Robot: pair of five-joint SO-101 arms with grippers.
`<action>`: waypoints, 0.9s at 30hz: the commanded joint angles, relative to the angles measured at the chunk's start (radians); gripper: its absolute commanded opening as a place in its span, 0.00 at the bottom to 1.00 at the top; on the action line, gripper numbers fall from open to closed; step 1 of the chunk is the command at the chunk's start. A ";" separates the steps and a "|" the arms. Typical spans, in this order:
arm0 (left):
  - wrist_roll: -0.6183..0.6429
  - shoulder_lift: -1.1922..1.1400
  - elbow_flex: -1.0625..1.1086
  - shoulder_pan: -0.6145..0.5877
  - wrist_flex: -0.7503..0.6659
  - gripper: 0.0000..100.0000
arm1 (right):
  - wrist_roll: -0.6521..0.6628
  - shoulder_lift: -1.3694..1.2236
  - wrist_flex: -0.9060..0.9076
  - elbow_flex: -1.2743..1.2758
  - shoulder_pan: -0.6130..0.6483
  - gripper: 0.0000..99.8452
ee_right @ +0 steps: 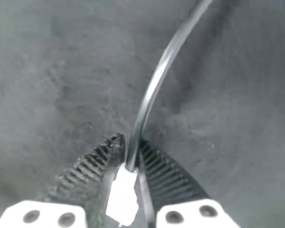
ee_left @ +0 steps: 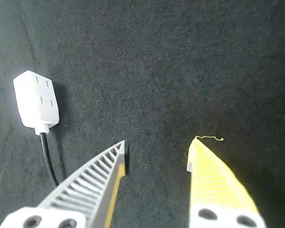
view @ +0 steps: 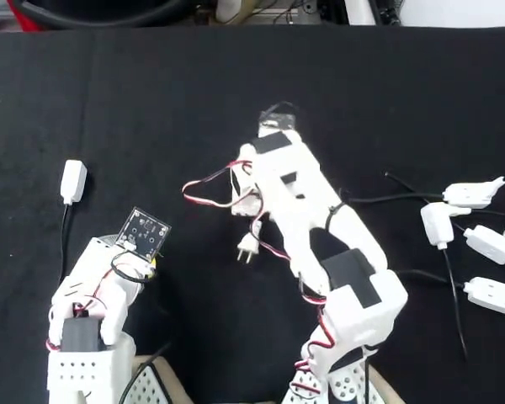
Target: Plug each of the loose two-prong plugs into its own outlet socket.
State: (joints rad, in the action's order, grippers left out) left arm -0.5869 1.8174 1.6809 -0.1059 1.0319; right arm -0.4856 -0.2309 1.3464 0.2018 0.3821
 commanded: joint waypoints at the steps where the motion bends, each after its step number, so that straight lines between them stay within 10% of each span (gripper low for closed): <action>1: -0.008 0.003 0.019 -0.008 0.008 0.21 | 0.238 0.005 -0.026 -0.088 0.009 0.01; 13: -0.008 0.002 0.019 -0.008 0.008 0.21 | 0.735 -0.203 -0.025 -0.232 0.008 0.01; 27: -0.008 0.002 0.019 -0.008 0.008 0.21 | 0.660 -0.232 0.219 -0.461 0.009 0.26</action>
State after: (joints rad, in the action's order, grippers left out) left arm -0.5869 1.8174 1.6809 -0.1059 1.0319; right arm 0.1895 -0.4764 1.4753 -0.1726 0.3821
